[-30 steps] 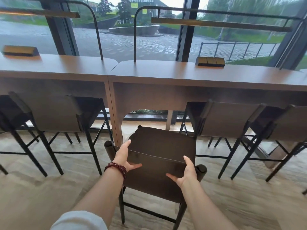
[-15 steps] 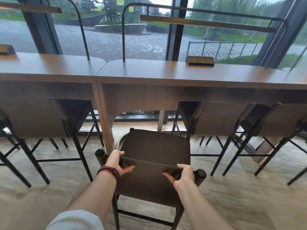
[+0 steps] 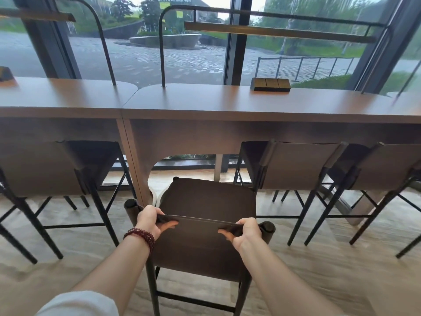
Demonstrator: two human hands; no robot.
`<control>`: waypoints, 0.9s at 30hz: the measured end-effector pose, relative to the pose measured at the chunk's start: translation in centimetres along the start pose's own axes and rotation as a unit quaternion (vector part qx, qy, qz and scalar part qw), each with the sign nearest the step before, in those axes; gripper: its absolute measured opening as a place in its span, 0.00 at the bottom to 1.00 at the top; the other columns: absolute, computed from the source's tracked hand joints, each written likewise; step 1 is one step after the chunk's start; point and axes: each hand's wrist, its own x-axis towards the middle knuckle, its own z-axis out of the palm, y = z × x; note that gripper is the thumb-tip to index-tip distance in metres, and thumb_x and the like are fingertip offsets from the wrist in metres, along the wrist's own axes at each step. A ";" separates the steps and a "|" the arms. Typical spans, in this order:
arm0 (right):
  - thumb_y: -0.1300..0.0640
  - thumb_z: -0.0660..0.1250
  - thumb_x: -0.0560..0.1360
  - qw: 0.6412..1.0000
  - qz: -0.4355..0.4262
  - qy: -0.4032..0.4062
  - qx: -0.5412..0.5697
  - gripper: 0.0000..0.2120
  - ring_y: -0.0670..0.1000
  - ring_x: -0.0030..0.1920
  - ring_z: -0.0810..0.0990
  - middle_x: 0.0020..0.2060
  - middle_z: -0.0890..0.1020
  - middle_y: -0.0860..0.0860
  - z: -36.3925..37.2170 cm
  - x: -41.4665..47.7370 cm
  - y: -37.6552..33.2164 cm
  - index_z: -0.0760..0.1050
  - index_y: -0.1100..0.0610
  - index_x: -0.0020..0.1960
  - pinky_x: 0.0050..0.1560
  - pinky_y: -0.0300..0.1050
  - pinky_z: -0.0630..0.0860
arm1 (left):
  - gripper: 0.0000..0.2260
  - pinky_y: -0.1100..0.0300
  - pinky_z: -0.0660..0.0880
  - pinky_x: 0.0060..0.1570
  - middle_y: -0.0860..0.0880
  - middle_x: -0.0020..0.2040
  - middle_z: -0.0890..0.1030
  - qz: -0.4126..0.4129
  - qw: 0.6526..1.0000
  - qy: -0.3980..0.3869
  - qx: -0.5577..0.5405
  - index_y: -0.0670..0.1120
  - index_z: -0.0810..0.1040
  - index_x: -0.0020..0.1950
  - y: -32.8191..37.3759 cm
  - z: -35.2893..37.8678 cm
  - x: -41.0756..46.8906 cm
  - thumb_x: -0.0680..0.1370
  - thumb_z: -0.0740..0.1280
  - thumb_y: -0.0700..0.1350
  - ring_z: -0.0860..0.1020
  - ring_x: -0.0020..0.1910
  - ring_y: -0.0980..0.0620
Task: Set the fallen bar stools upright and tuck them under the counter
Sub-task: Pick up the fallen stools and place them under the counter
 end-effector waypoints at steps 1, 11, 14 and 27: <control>0.73 0.56 0.69 1.000 -0.001 0.000 -0.006 0.20 0.71 0.60 0.70 0.60 0.71 0.66 0.5 0.4 -0.8 0.69 0.66 0.60 0.51 0.71 0.75 | 0.07 0.37 0.76 0.45 0.40 0.45 0.70 0.003 1.000 0.000 -0.008 0.39 0.67 0.44 0.2 0.7 0.2 0.73 0.53 0.30 0.74 0.43 0.32; 0.69 0.59 0.73 0.995 0.004 -0.038 -0.091 0.18 0.72 0.66 0.65 0.58 0.71 0.64 7.3 4.3 -8.5 0.69 0.64 0.62 0.52 0.69 0.77 | 0.10 0.38 0.77 0.52 0.36 0.56 0.71 0.008 1.000 0.008 -0.022 0.39 0.67 0.56 4.6 7.9 2.7 0.76 0.55 0.31 0.72 0.59 0.27; 0.68 0.58 0.74 0.992 0.005 -0.055 -0.112 0.17 0.72 0.67 0.64 0.63 0.70 0.64 10.4 4.6 -9.9 0.69 0.64 0.62 0.52 0.68 0.77 | 0.10 0.39 0.77 0.50 0.36 0.59 0.70 0.004 1.000 0.004 -0.023 0.38 0.67 0.56 6.7 9.1 4.2 0.77 0.55 0.32 0.70 0.60 0.26; 0.69 0.57 0.76 0.995 0.037 -0.084 -0.051 0.30 0.72 0.74 0.43 0.75 0.36 0.66 25.9 8.5 -16.3 0.53 0.63 0.75 0.60 0.67 0.72 | 0.13 0.44 0.75 0.33 0.32 0.64 0.68 0.024 1.000 -0.009 0.012 0.36 0.67 0.61 17.8 15.8 13.6 0.76 0.55 0.33 0.71 0.59 0.24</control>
